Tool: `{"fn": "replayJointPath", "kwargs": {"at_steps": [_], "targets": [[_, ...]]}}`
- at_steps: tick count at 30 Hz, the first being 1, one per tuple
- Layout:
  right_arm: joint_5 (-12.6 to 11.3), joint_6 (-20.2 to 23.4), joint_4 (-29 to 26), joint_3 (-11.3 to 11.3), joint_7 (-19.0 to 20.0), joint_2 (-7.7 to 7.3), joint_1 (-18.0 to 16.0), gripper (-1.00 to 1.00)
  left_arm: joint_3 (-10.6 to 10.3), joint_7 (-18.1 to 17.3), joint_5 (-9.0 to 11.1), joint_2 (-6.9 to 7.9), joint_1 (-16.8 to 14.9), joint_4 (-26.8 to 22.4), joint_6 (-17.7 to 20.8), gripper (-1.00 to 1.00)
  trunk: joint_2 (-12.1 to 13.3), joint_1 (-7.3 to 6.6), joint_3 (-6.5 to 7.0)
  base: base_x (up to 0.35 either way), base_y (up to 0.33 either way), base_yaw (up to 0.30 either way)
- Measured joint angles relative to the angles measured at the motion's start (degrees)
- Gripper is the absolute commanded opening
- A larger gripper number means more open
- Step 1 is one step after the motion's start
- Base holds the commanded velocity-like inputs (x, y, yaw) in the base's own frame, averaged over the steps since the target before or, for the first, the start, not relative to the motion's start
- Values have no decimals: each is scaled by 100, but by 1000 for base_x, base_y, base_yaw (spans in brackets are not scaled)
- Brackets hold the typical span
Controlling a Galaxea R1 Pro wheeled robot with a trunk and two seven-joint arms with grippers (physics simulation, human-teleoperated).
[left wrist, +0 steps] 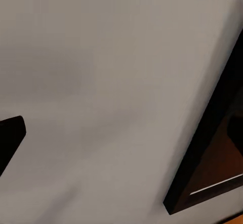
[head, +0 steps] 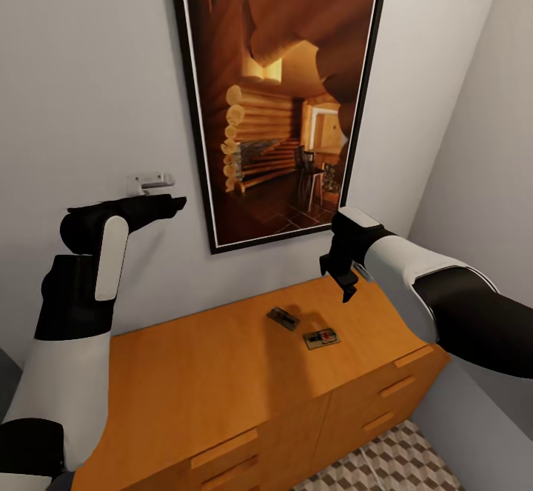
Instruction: Take the four mousetraps from the cabinet in the bathroom and place them on the bathroom floor. Make sure all four end up on the same floor surface, and ensure that at least two of them are either under or directly next to the same bathroom sink.
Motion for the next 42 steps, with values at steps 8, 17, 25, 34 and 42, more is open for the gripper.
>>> {"fn": "replayJointPath", "kwargs": {"at_steps": [8,17,25,34,42], "targets": [[-6,0,0,2,-1,7,0,100,0,0,0,0,0,0,0,100,0,0,0,0,4,0],[-30,0,3,3,-1,13,0,100,0,0,0,0,0,0,0,100,0,0,0,0,25,0],[-48,0,8,3,-6,40,0,100,0,0,5,1,0,0,0,100,0,0,0,0,6,0],[-62,0,9,-4,-7,63,0,100,0,0,8,1,0,0,0,100,0,0,0,0,1,0],[-73,-4,13,-17,-9,84,2,100,0,0,9,1,0,0,0,100,0,0,0,0,0,0]]}}
